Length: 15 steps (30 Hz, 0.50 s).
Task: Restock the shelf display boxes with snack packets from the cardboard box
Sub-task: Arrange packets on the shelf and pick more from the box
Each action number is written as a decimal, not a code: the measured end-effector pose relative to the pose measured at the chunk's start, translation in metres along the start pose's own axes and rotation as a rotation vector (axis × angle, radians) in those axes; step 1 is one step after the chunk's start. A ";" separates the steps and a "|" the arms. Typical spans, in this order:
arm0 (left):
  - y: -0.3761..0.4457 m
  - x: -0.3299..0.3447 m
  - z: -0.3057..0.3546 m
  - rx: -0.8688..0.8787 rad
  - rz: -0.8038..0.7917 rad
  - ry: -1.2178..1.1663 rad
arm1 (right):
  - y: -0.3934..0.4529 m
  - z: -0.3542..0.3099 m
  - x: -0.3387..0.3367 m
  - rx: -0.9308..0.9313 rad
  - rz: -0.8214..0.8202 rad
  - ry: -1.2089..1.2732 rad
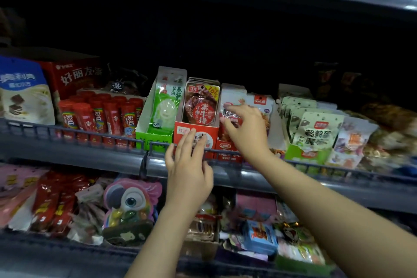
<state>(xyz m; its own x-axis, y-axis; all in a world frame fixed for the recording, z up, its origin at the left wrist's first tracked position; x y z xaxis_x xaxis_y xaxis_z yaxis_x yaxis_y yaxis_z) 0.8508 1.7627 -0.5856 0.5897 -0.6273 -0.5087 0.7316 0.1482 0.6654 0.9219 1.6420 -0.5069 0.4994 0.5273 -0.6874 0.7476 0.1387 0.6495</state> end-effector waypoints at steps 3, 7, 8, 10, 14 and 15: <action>-0.016 0.001 0.004 -0.002 -0.051 -0.021 | -0.048 0.016 -0.003 0.042 -0.034 0.075; -0.046 0.011 0.011 -0.039 -0.188 0.012 | -0.115 0.044 0.000 0.149 -0.027 0.158; -0.055 0.017 0.012 -0.069 -0.227 -0.010 | -0.133 0.051 0.004 0.182 -0.033 0.176; -0.077 0.031 0.011 -0.140 -0.295 -0.119 | -0.167 0.064 0.013 0.248 -0.048 0.215; -0.132 0.070 0.004 -0.300 -0.462 -0.283 | -0.234 0.088 0.038 0.383 -0.121 0.252; -0.145 0.079 0.000 -0.346 -0.496 -0.295 | -0.250 0.093 0.047 0.410 -0.149 0.258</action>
<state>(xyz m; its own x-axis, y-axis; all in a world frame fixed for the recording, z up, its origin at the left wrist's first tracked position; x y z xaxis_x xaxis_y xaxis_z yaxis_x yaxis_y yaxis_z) 0.7912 1.6912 -0.7227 0.0735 -0.8598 -0.5053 0.9882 -0.0057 0.1533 0.7990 1.5536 -0.7320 0.2883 0.7239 -0.6268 0.9389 -0.0852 0.3335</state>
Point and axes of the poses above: each hand's wrist, its own y-axis towards the middle knuckle, its own x-axis out of the palm, z = x × y, the point moved 9 cm from there along y, towards the middle knuckle, and after that the axes turned 8 degrees about -y, right-handed, at the moved point
